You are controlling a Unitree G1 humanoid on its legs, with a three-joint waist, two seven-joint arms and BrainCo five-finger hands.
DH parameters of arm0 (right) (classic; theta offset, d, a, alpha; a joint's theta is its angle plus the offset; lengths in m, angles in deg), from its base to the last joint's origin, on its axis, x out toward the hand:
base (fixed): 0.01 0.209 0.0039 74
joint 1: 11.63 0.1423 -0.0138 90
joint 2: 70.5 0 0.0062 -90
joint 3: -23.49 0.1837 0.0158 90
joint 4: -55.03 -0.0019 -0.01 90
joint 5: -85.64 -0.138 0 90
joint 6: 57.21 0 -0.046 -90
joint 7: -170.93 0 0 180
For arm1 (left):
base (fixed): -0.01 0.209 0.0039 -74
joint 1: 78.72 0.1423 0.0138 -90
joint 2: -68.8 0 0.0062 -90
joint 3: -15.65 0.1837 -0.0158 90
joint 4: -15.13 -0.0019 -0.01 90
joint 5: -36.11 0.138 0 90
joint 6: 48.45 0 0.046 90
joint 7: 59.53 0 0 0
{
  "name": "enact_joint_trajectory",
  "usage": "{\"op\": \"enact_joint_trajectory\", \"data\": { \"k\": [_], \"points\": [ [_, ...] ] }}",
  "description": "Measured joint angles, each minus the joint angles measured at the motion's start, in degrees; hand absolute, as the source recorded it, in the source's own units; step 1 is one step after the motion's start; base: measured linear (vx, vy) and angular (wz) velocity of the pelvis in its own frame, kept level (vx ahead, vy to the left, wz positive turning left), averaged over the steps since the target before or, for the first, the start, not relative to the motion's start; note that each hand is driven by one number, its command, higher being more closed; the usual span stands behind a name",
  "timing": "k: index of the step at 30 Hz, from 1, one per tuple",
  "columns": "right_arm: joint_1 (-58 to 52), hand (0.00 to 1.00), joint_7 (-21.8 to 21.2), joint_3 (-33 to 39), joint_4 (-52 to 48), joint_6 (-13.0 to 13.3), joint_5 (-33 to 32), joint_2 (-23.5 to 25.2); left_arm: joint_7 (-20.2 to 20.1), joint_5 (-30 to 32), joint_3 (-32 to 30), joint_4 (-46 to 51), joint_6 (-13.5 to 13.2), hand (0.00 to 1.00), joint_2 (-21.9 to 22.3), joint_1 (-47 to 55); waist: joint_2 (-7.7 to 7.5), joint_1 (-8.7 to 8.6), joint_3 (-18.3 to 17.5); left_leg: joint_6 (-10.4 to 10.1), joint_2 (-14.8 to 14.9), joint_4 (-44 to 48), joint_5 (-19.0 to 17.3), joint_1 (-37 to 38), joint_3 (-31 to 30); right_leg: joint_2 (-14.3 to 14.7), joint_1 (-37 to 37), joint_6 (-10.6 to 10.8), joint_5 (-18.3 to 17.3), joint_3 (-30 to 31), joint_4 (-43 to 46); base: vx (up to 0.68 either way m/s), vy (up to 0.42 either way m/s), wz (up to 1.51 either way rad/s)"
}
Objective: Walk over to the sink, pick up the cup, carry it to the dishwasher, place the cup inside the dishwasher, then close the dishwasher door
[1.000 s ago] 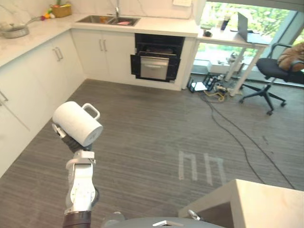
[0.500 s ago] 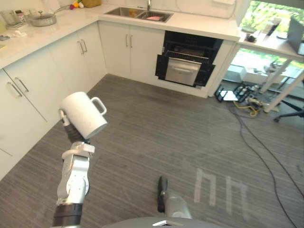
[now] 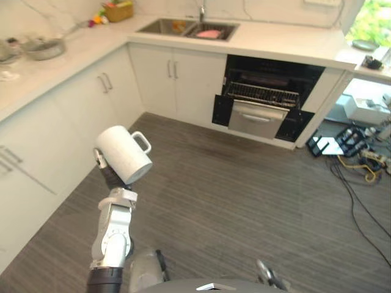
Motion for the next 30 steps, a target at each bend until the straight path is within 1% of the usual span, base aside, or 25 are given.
{"op": "enact_joint_trajectory", "data": {
  "k": [1,2,3,5,6,7,8,9,10,11,12,13,14,15,17,18,20,22,23,24,25,26,27,28,30],
  "points": [
    [0.14,0.00,0.26,-1.59,-1.90,0.84,-0.23,-1.06,-0.09,-0.02,0.09,1.48,-0.18,1.00,0.27,0.07,1.93,0.43,0.11,-0.48,1.17,-5.30,0.91,-0.15,0.12,1.30,2.91,2.49,-2.73,0.04,0.08,0.60,0.225,-0.80],
    [1.03,0.00,1.09,-2.65,-1.88,0.89,-0.58,-0.68,-0.07,-0.05,-0.59,0.88,-0.42,1.00,-0.77,-0.65,1.84,1.02,0.08,2.32,0.64,-0.40,6.59,0.06,-0.31,-0.76,6.41,4.55,-7.09,-0.80,1.08,0.60,0.253,-0.60],
    [1.43,0.00,1.29,-3.16,-1.32,0.70,-0.57,-0.39,-0.08,-0.06,-1.12,-0.06,-0.41,1.00,-1.31,-1.10,0.94,0.77,-0.07,2.78,-0.20,2.71,7.07,-0.38,-0.37,-2.26,7.44,4.65,-8.08,-1.46,2.23,0.73,0.339,-0.09],
    [1.53,0.00,1.85,-3.52,-0.74,0.03,-1.16,-0.23,-0.39,-0.03,-2.53,-0.50,-0.14,1.00,-0.66,-1.63,-1.39,-0.07,-0.43,6.24,-4.89,9.22,4.79,-0.92,-1.57,-7.98,5.87,3.80,-8.49,-4.15,12.85,0.70,0.369,0.36],
    [1.24,0.00,2.18,-3.49,-0.73,-0.57,-1.14,-0.21,-0.46,0.01,-2.92,-0.24,-0.04,1.00,-0.67,-1.65,-2.11,0.04,-0.32,7.25,-6.71,9.68,4.14,-0.35,-1.73,-9.74,4.73,3.76,-7.82,-4.40,16.92,0.57,0.301,0.34],
    [0.81,0.00,2.72,-3.21,-0.03,-1.45,-1.07,0.27,-0.58,0.23,-4.10,-0.07,0.31,1.00,-0.76,-1.90,-4.01,0.24,-0.20,9.59,-9.96,9.49,2.51,1.81,-0.73,-13.68,2.44,5.33,-5.03,-4.39,25.16,0.46,0.213,0.28],
    [0.66,0.00,2.78,-2.93,0.56,-1.68,-1.05,0.60,-0.72,0.66,-4.72,-0.08,0.36,1.00,-0.78,-1.95,-4.93,0.29,-0.32,10.63,-11.45,9.36,1.51,2.91,-0.24,-15.58,1.23,6.93,-2.40,-4.38,29.24,0.57,0.229,0.31],
    [0.24,0.00,2.85,-2.99,1.14,-1.92,-0.96,1.16,-1.03,1.78,-5.07,-0.12,0.41,1.00,-1.01,-1.93,-5.92,0.49,-0.18,11.38,-13.92,8.50,-0.69,5.67,-0.39,-18.55,-1.05,9.61,5.30,-4.05,36.41,0.53,0.162,0.19],
    [-0.65,0.00,2.89,-3.07,1.08,-1.55,-0.78,2.04,-1.15,2.43,-5.11,-0.43,0.46,1.00,-1.74,-1.89,-6.05,0.81,0.26,11.60,-15.42,5.40,-1.23,9.86,-0.50,-19.82,-4.76,9.11,7.79,-3.60,45.03,0.50,0.138,0.06],
    [-0.65,0.00,2.89,-3.01,0.60,-0.33,-0.39,2.27,-1.15,2.44,-5.18,-0.61,0.47,1.00,-1.92,-1.82,-5.91,0.92,0.51,11.53,-16.01,2.95,-1.17,12.37,-0.66,-20.13,-7.19,7.32,6.56,-4.07,49.01,0.43,0.107,-0.19],
    [-0.51,0.00,2.91,-3.61,-0.75,1.25,-0.26,2.02,-1.23,2.45,-5.12,-0.72,0.48,1.00,-1.89,-1.80,-5.05,0.85,0.85,11.15,-16.41,-2.38,-0.90,17.98,-0.97,-19.80,-11.48,2.86,3.43,-7.30,53.92,0.37,0.104,-0.36],
    [-1.05,0.00,3.20,-4.15,-2.51,2.45,-0.14,2.06,-1.34,2.44,-4.36,-0.73,0.36,1.00,-1.95,-1.88,-3.90,0.38,0.86,10.66,-16.37,-6.71,-0.57,22.42,-1.86,-18.33,-15.90,0.47,0.01,-11.25,53.76,0.36,0.104,-0.39],
    [-1.46,0.00,3.50,-4.62,-3.89,2.92,-0.15,2.24,-1.44,2.44,-4.07,-0.74,0.33,1.00,-2.10,-2.05,-3.21,-0.03,0.90,10.62,-16.20,-8.20,-0.54,24.02,-2.05,-17.04,-18.24,0.01,-1.74,-12.53,51.61,0.37,0.097,-0.26],
    [-2.53,0.00,3.69,-5.32,-6.27,3.28,-0.16,2.82,-1.48,2.48,-3.49,-1.20,0.33,1.00,-2.63,-3.12,-2.71,-1.40,0.89,10.78,-15.71,-9.81,-0.65,25.66,-2.14,-14.16,-22.28,0.53,-3.65,-14.89,42.35,0.38,0.051,0.06],
    [-4.58,0.00,3.71,-5.14,-6.40,2.24,0.03,4.27,-1.48,2.50,-1.96,-2.52,0.38,1.00,-3.61,-5.57,-3.73,-3.22,0.43,11.21,-15.59,-11.44,-1.54,27.52,-2.99,-9.31,-24.81,3.75,3.14,-17.08,11.96,0.41,-0.006,0.36],
    [-5.79,0.00,3.77,-4.48,-6.48,2.06,-0.33,5.37,-1.53,2.50,-1.32,-2.46,0.31,1.00,-3.97,-5.70,-4.74,-3.93,0.12,11.09,-16.37,-12.11,-1.98,28.43,-3.31,-9.06,-26.21,5.01,6.50,-17.05,3.21,0.47,-0.069,0.42],
    [-9.39,0.00,4.91,-3.27,-4.30,1.96,0.73,5.31,-1.20,2.48,-0.09,-4.38,0.31,1.00,-4.13,-5.39,-5.25,-4.06,0.04,10.74,-16.31,-10.33,-6.13,32.00,-4.82,-9.07,-26.93,3.31,9.88,-16.56,1.85,0.48,-0.088,0.31],
    [-10.86,0.00,5.86,-2.77,-3.58,1.95,0.64,5.36,-1.11,2.45,0.37,-4.42,0.19,1.00,-3.85,-4.80,-4.26,-4.19,-0.01,10.37,-15.48,-7.95,-9.79,33.12,-5.31,-8.00,-26.34,2.10,10.36,-14.80,2.95,0.64,-0.171,0.10],
    [-13.17,0.00,7.31,-1.00,-3.61,1.31,-0.58,5.32,-1.07,2.39,1.71,-4.40,-0.71,1.00,-3.57,-4.05,-2.53,-3.82,-2.13,8.60,-12.59,-2.17,-17.33,33.54,-5.17,-4.54,-25.82,-1.55,9.89,-10.41,7.76,0.66,-0.195,-0.01],
    [-13.68,0.00,7.59,-0.08,-3.68,0.93,-0.62,5.04,-1.05,2.38,2.44,-4.52,-0.90,1.00,-3.02,-3.31,-0.93,-4.02,-3.25,7.39,-10.74,-1.31,-18.80,33.97,-4.68,-3.09,-25.63,-2.51,10.16,-10.98,8.95,0.85,-0.255,0.11],
    [-13.98,0.00,7.91,2.12,-2.89,1.00,-0.48,4.99,-1.21,2.42,3.45,-4.18,-1.03,1.00,-2.49,-2.91,-0.92,-4.40,-3.28,5.04,-7.90,13.04,-20.40,30.97,-2.99,-3.16,-24.24,-2.73,9.19,-12.40,12.41,0.66,-0.221,0.25],
    [-14.46,0.00,7.81,2.23,-2.74,1.38,-0.43,3.96,-1.13,2.44,4.90,-4.71,-1.12,1.00,-1.27,-2.12,0.87,-5.25,-3.35,2.72,-2.41,31.27,-16.11,23.58,-1.99,-2.17,-22.30,-3.14,6.78,-13.87,13.81,0.80,-0.258,0.25],
    [-14.67,0.00,7.74,2.29,-2.85,1.90,-0.27,3.51,-1.15,2.45,5.53,-4.71,-0.94,1.00,-0.39,-1.74,1.54,-5.07,-3.50,2.77,0.08,38.33,-11.20,20.66,-1.67,-1.25,-20.80,-3.17,5.65,-13.89,13.20,0.65,-0.177,0.10],
    [-14.45,0.00,7.80,2.88,-3.21,2.81,0.26,3.03,-1.16,2.48,6.73,-4.73,-0.76,1.00,0.55,-1.87,2.34,-4.93,-3.22,3.33,3.34,47.92,-9.96,15.81,-1.83,0.10,-16.87,-3.00,4.03,-13.70,10.89,0.69,-0.107,-0.04],
    [-12.34,0.00,9.02,4.56,-3.24,4.81,0.82,2.79,-1.71,5.38,6.60,-4.74,-0.35,1.00,0.02,-2.91,1.40,-4.83,-2.60,4.88,3.99,47.77,-12.00,11.33,-1.08,0.02,-10.64,-2.35,3.06,-12.04,6.10,0.64,-0.080,-0.34]
  ]
}}
